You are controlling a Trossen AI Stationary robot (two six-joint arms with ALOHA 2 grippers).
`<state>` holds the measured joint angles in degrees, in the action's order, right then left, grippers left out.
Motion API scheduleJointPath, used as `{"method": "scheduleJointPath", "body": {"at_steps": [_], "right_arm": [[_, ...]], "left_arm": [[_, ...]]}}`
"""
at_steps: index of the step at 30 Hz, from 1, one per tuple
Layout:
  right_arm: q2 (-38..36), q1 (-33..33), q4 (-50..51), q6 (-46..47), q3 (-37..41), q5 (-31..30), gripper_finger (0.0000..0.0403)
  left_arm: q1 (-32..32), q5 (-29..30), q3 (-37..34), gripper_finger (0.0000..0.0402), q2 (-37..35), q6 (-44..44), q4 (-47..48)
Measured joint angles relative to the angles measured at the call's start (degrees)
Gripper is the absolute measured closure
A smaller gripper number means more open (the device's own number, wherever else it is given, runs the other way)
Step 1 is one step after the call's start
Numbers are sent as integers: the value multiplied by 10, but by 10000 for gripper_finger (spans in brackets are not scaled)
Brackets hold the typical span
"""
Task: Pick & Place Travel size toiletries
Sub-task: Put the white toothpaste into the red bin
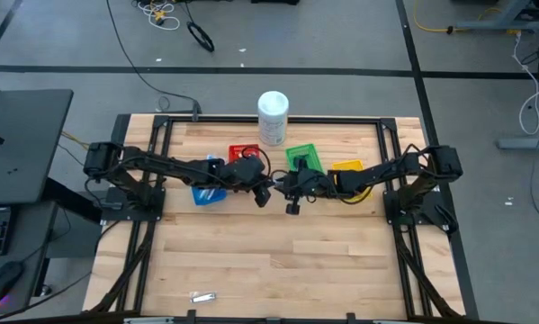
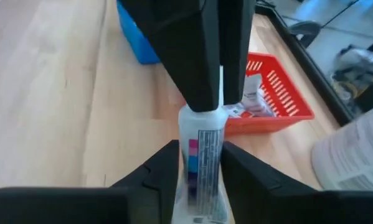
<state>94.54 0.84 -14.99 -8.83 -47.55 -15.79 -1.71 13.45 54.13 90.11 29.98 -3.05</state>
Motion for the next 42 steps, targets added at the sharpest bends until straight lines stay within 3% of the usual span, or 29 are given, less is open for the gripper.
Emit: {"method": "scheduleJointPath", "body": {"at_steps": [8, 13, 19, 23, 32, 38, 42], "right_arm": [[0, -24, 8, 28, 0, -10, 244], [0, -25, 28, 43, -1, -24, 242], [0, -25, 32, 69, 0, -20, 242], [0, -26, 34, 69, 0, -20, 242], [0, -27, 32, 69, 0, 1, 242], [0, -27, 32, 71, 0, 14, 242], [0, -27, 32, 71, 0, 14, 242]], "left_arm": [[-31, 60, 0, 335, -6, 0, 94], [-44, 57, 0, 335, -45, -4, 142], [-55, 170, 1, 335, -118, 10, 242], [-59, 189, 0, 334, -117, 54, 324], [-59, 200, 0, 328, -35, 44, 302], [-61, 245, 0, 288, -7, 3, 297], [-59, 211, 0, 257, -11, -2, 297]]}}
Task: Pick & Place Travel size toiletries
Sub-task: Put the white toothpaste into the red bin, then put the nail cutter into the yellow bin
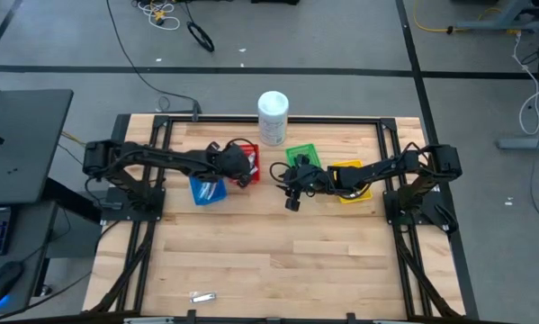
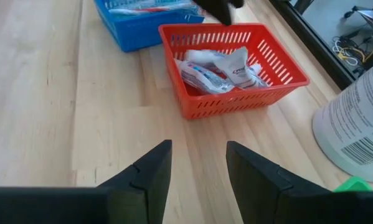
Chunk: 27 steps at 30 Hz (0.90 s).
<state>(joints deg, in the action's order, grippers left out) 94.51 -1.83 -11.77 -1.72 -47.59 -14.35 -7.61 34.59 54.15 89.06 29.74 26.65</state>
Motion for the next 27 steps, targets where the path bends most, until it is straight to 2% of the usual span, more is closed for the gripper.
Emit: {"method": "scheduleJointPath", "body": {"at_steps": [3, 8, 13, 19, 23, 27], "right_arm": [[0, 0, 0, 0, 0, 0, 242], [0, 1, 4, 23, 0, 19, 242], [0, 1, 14, 48, 0, 62, 242], [0, 1, 13, 49, 0, 65, 242], [0, 1, 13, 50, 0, 54, 242], [0, 1, 9, 63, 0, 40, 242]], "left_arm": [[5, -29, 0, 237, -4, -14, -5], [22, -33, 11, 217, -9, -35, 3], [64, -73, 47, 212, -38, -62, 74], [150, -81, 63, 214, -106, -63, 143], [224, -147, 56, 214, -142, -53, 164], [306, -197, 53, 215, -143, 8, 158]]}}
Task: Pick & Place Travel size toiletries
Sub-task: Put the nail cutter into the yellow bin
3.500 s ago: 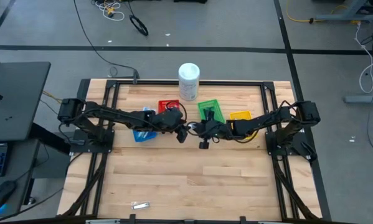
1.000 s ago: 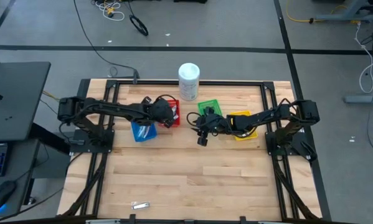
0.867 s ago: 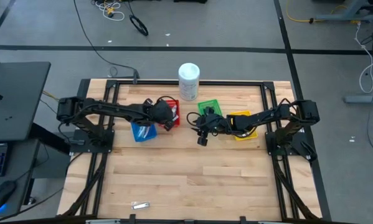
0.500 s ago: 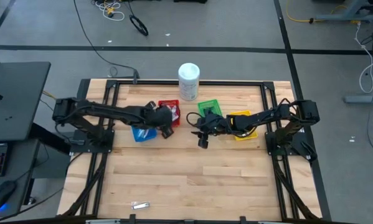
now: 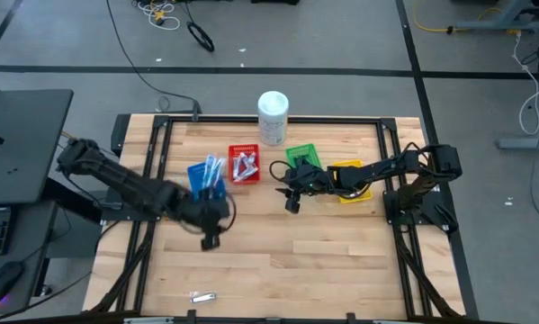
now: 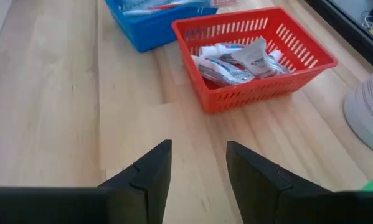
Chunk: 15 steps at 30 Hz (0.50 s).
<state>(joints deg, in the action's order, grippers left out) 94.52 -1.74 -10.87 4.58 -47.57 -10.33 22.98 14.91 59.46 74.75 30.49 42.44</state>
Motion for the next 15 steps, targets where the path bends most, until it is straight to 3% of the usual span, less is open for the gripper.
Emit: {"method": "scheduleJointPath", "body": {"at_steps": [5, 10, 15], "right_arm": [[0, 0, -1, 8, 0, 0, 242], [0, 0, -1, 12, 0, 0, 242], [0, 2, 7, 38, 0, 0, 242]], "left_arm": [[115, 47, 0, 215, 41, 98, -19], [199, 46, 0, 215, 95, 186, -52], [241, 21, 0, 215, 150, 152, -115]]}}
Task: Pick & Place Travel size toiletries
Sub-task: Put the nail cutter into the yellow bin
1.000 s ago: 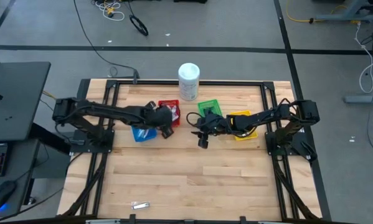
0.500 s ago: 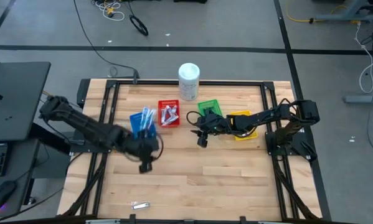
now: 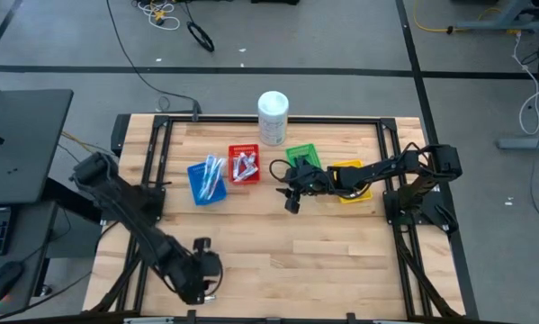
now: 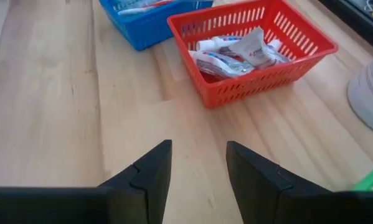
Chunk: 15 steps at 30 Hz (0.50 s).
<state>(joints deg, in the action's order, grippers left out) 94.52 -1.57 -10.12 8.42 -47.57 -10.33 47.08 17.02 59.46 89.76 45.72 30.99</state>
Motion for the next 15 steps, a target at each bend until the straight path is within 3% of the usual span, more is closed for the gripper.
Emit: {"method": "scheduleJointPath", "body": {"at_steps": [7, 11, 15], "right_arm": [[0, 34, -9, 18, 0, -4, 242], [0, 56, -9, 17, 0, -25, 242], [0, 76, -4, 17, 0, -26, 242]], "left_arm": [[24, -31, 0, 215, 87, 38, -97], [43, -48, 9, 215, 120, 70, -102], [61, -25, 19, 215, 123, 121, -101]]}}
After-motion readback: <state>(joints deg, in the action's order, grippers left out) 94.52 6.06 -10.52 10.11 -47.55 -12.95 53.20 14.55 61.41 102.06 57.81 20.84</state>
